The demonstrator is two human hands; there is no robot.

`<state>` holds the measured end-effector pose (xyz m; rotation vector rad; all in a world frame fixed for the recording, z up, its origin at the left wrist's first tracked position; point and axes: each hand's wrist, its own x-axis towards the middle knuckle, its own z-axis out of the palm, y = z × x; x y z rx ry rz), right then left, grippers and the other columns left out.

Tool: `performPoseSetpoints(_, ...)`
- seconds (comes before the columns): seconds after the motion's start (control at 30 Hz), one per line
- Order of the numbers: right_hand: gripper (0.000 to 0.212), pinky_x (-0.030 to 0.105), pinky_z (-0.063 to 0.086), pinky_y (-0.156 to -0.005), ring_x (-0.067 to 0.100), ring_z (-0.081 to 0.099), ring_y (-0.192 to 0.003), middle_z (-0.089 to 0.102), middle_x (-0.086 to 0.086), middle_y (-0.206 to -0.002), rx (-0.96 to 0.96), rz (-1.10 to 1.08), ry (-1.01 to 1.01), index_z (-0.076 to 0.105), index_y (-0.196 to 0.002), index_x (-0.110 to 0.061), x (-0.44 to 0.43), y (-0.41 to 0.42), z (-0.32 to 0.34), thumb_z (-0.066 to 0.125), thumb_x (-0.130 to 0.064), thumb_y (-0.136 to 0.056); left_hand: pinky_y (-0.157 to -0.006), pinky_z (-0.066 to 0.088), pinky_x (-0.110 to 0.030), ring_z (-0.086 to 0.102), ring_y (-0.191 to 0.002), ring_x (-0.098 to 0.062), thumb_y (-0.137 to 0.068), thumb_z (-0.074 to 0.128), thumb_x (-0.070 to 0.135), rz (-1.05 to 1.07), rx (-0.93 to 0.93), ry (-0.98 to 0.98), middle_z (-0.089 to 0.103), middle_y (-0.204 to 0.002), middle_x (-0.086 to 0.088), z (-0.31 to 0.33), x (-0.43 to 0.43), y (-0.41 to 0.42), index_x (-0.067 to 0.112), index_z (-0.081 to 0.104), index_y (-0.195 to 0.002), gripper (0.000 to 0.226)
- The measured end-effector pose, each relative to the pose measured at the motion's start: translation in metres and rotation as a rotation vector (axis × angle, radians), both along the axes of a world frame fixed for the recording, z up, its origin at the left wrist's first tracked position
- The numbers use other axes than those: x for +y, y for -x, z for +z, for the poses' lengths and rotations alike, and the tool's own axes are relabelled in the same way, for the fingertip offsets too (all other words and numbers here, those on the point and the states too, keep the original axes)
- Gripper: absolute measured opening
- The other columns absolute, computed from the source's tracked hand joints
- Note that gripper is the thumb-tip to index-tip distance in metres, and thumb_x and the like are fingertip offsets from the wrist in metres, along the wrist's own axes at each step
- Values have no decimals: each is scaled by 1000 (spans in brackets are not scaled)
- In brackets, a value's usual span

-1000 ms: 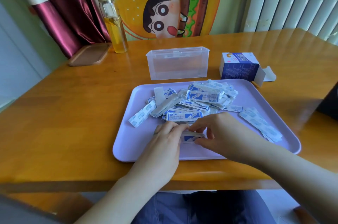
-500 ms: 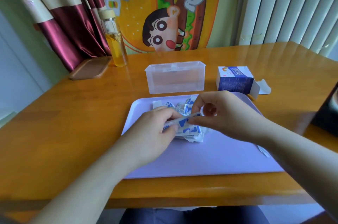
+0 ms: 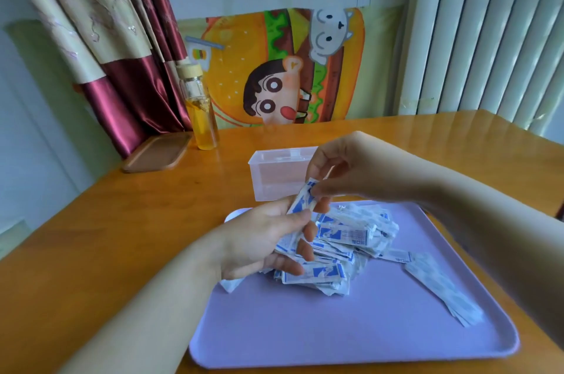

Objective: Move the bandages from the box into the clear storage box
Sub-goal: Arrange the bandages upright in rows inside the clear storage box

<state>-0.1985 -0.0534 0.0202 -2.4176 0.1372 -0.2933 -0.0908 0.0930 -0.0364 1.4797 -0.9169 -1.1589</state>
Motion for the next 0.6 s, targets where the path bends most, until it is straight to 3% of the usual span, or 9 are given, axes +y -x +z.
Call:
performPoseSetpoints(0.07,5,17,52,-62,10,70,-67,74,0,-71,-18,1,-8,67,-80,-12,-1,-3,2,70,-9,-82,-56,48,-23,58,-71,-11,-91,52,29,15,23,15,58,-83,3,1,0,-4,27,65,-111,23)
performPoseSetpoints(0.2,4,8,46,-57,0,64,-62,73,-4,-74,-45,4,44,71,-81,-15,-3,-11,8,73,-12,-79,-54,52,-26,63,-79,-14,-82,64,30,-57,260,38,65,-92,-2,10,2,-14,24,71,-109,28)
performPoseSetpoints(0.4,9,11,51,-66,0,68,-69,74,-8,-78,-56,12,34,72,-87,-17,-3,-18,16,74,-16,-79,-44,44,-20,54,-61,-11,-85,53,29,-169,473,74,54,-76,-1,13,-1,-15,15,59,-117,36)
performPoseSetpoints(0.43,17,11,51,-69,-1,67,-73,74,-9,-82,-88,1,37,71,-95,-19,-3,-18,15,74,-20,-78,-43,43,-20,52,-59,-10,-87,55,27,-144,483,91,53,-73,-1,14,-3,-13,13,58,-115,32)
performPoseSetpoints(0.5,56,9,46,-78,-3,61,-91,68,-13,-106,-131,-5,91,57,-124,-27,-2,-15,10,75,-38,-72,-45,50,-25,51,-56,-11,-88,57,23,-41,495,125,50,-70,-2,17,-5,-10,11,59,-110,25)
performPoseSetpoints(0.6,115,16,31,-100,2,35,-125,38,-14,-140,-56,4,326,8,-149,-33,12,-10,-7,76,-58,-60,-68,56,-49,57,-57,-17,-85,55,21,128,516,171,50,-73,-6,18,-12,-9,9,61,-108,27)
